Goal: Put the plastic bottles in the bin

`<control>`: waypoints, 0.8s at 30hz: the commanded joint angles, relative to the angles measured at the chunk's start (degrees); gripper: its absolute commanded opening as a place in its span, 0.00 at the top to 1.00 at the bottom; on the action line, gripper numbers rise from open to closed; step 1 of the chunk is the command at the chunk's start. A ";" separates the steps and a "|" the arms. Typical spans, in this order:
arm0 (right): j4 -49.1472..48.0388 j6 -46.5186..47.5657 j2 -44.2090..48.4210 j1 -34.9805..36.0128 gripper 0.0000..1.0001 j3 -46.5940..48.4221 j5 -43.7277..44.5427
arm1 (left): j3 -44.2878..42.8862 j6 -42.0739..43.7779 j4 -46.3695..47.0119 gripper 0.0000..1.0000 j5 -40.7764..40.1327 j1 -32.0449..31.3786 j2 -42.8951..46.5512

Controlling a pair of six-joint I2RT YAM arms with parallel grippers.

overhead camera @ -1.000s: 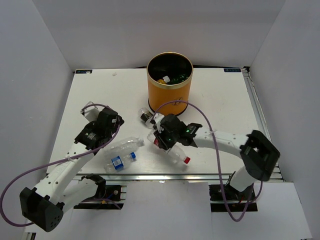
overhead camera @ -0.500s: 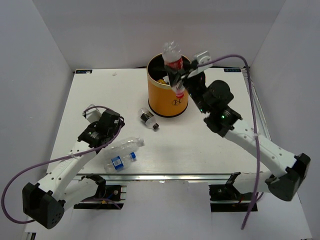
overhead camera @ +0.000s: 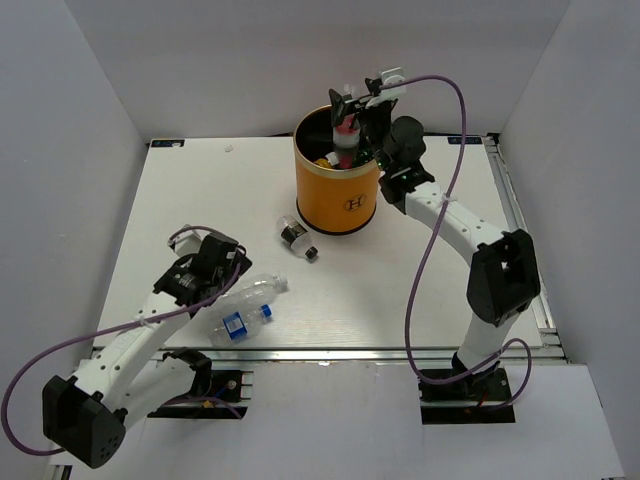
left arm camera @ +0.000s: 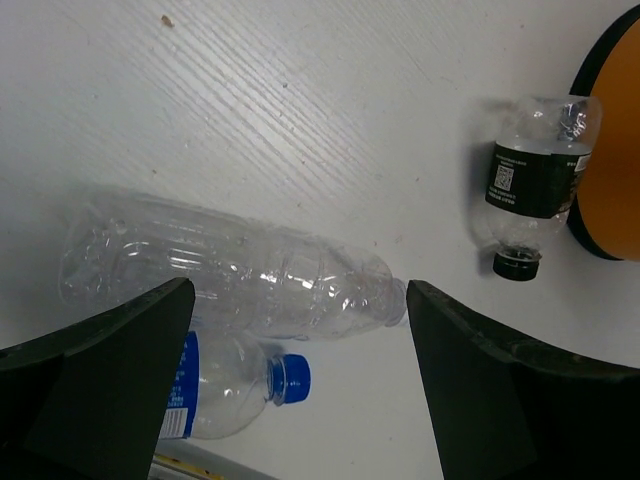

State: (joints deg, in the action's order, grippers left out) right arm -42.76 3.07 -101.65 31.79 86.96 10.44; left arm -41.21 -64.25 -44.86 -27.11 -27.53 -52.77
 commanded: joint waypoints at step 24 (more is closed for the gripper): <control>7.95 8.09 28.52 0.82 0.11 -24.82 -6.74 | 7.11 -20.82 -4.19 0.02 8.93 0.11 -2.33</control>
State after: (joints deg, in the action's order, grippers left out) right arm -36.82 9.32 -76.12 32.69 62.39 7.01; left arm -33.15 -80.12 -51.29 -14.81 -27.53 -53.80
